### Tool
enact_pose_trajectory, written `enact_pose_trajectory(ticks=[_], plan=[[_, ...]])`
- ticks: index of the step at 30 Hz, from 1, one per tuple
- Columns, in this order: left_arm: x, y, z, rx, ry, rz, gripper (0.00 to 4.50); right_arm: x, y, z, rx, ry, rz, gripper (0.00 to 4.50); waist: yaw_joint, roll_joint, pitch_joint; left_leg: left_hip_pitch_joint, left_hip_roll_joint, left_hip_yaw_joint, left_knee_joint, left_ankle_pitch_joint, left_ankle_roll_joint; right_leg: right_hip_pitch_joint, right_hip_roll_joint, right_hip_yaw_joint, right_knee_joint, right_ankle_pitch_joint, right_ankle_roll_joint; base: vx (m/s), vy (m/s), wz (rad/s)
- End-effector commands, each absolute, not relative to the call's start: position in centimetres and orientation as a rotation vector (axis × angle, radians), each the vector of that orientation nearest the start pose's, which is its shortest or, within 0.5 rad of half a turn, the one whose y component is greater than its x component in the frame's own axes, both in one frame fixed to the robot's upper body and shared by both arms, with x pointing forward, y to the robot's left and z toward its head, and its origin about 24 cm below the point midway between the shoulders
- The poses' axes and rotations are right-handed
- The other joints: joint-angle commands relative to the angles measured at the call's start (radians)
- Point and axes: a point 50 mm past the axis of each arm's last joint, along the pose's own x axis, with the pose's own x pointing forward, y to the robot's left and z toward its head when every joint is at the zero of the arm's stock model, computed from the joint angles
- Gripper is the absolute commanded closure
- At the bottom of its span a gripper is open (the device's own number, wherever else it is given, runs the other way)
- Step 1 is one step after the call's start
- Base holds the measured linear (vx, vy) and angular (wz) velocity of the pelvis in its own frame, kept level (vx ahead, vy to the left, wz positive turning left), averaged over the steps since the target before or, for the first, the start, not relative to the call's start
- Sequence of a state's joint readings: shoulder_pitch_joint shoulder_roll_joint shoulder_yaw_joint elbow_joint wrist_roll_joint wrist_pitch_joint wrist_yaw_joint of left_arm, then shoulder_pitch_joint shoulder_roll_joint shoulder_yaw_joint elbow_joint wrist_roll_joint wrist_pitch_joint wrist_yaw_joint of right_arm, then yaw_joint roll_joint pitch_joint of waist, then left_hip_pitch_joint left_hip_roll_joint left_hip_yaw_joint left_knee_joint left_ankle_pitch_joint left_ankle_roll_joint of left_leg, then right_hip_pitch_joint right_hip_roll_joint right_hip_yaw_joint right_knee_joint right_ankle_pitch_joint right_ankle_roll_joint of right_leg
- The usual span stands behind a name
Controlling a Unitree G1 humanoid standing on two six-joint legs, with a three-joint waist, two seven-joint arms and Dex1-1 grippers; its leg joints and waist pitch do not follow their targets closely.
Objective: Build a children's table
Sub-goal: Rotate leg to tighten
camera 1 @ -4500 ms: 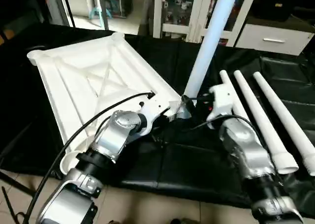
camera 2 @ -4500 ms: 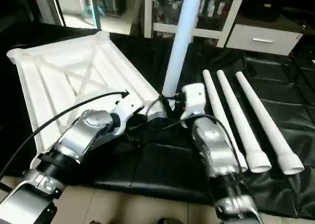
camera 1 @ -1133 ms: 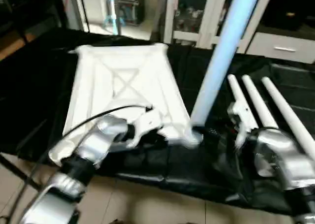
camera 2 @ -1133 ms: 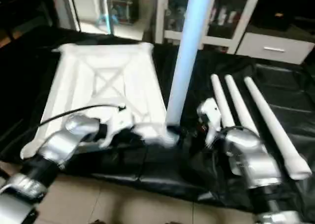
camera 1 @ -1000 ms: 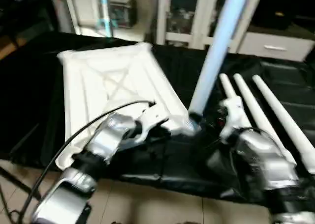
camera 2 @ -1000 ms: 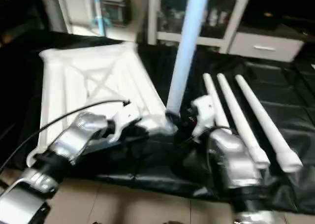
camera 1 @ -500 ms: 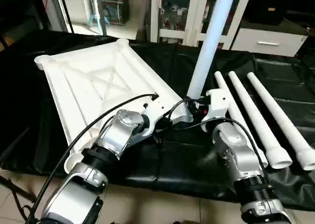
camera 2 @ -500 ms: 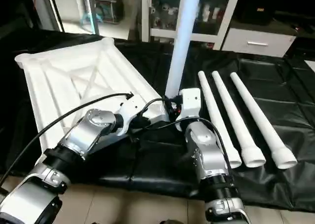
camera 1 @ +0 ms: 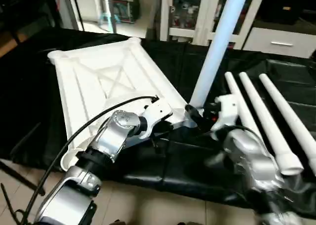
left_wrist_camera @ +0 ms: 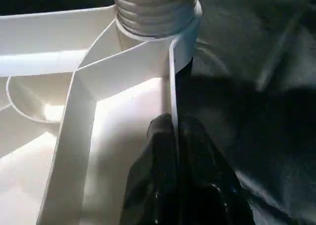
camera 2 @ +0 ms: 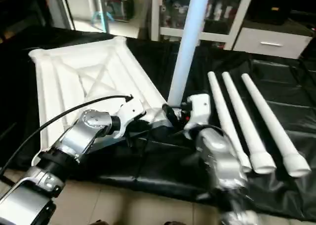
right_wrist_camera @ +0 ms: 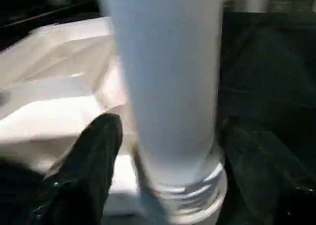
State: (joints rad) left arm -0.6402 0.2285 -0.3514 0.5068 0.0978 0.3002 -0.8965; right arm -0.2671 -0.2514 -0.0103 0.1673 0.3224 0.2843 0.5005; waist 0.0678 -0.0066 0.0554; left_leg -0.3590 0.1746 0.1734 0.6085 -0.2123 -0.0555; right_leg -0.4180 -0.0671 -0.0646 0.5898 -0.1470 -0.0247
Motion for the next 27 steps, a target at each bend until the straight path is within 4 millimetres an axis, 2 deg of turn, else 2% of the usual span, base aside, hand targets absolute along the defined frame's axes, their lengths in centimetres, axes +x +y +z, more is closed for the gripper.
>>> enact_pose_trajectory(ticks=[1,4,5,8,9,11,12,18,24,25,27], plan=[[32.5,7.9,6.7,0.485,0.376,-1.194,4.50,29.0,-17.2,7.0,0.105,0.153,0.631,0.70,0.004,-0.002,-0.067,0.007,0.055,-0.015,-0.081,-0.156,0.059,0.065,-0.078,0.050,-0.062,-0.217,-0.200,0.000,0.000,0.00],[32.2,8.1,6.6,0.485,0.367,-1.237,4.50,28.4,-17.9,7.3,0.073,0.171,0.695,0.59,0.003,-0.004,-0.066,0.002,0.052,-0.014,-0.080,-0.162,0.066,0.063,-0.081,0.049,-0.066,-0.243,-0.199,0.000,0.000,0.00],[31.8,8.1,6.7,0.489,0.350,-1.276,4.50,28.1,-18.4,7.5,0.056,0.179,0.732,0.33,0.003,-0.005,-0.066,0.003,0.052,-0.014,-0.079,-0.166,0.067,0.063,-0.082,0.048,-0.068,-0.257,-0.198,0.000,0.000,0.00],[30.8,8.1,6.7,0.476,0.333,-1.381,4.50,27.6,-19.3,7.9,0.051,0.197,0.810,0.33,0.005,-0.008,-0.064,0.003,0.054,-0.014,-0.079,-0.177,0.066,0.062,-0.086,0.049,-0.072,-0.305,-0.191,0.000,0.000,0.00],[30.2,8.2,6.7,0.459,0.336,-1.440,4.50,27.4,-19.7,8.2,0.046,0.204,0.849,0.33,0.008,-0.007,-0.065,0.008,0.058,-0.013,-0.080,-0.174,0.066,0.057,-0.083,0.048,-0.070,-0.296,-0.196,0.000,0.000,0.00],[29.7,8.2,6.6,0.460,0.342,-1.473,4.50,27.3,-19.8,8.4,0.040,0.216,0.898,0.33,0.013,-0.011,-0.064,0.009,0.059,-0.010,-0.080,-0.170,0.073,0.054,-0.081,0.047,-0.067,-0.283,-0.201,0.000,0.000,0.00],[29.6,8.2,6.5,0.462,0.345,-1.480,4.50,27.2,-19.7,8.5,0.034,0.223,0.930,0.33,0.018,-0.014,-0.063,0.009,0.058,-0.009,-0.080,-0.167,0.075,0.054,-0.084,0.046,-0.067,-0.293,-0.198,0.000,0.000,0.00],[29.4,8.1,6.6,0.468,0.338,-1.499,4.50,27.2,-19.2,8.4,-0.028,0.271,1.059,0.33,0.022,-0.016,-0.064,0.008,0.058,-0.007,-0.079,-0.163,0.070,0.053,-0.088,0.046,-0.068,-0.321,-0.183,0.000,0.000,0.00],[29.4,8.5,6.6,0.486,0.346,-1.504,4.50,27.1,-19.5,8.4,-0.050,0.297,1.107,0.33,0.025,-0.018,-0.067,0.004,0.057,-0.007,-0.076,-0.131,0.079,0.056,-0.088,0.046,-0.062,-0.283,-0.190,0.000,0.000,0.00],[29.5,8.5,6.5,0.487,0.347,-1.504,4.50,27.1,-19.5,8.4,-0.054,0.299,1.113,0.59,0.025,-0.018,-0.067,0.005,0.057,-0.006,-0.075,-0.129,0.083,0.056,-0.088,0.045,-0.061,-0.279,-0.193,0.000,0.000,0.00],[29.5,8.5,6.5,0.490,0.351,-1.504,4.50,27.1,-19.7,8.4,-0.063,0.303,1.123,0.68,0.025,-0.020,-0.067,0.004,0.056,-0.006,-0.075,-0.130,0.084,0.057,-0.088,0.045,-0.062,-0.286,-0.191,0.000,0.000,0.00]])
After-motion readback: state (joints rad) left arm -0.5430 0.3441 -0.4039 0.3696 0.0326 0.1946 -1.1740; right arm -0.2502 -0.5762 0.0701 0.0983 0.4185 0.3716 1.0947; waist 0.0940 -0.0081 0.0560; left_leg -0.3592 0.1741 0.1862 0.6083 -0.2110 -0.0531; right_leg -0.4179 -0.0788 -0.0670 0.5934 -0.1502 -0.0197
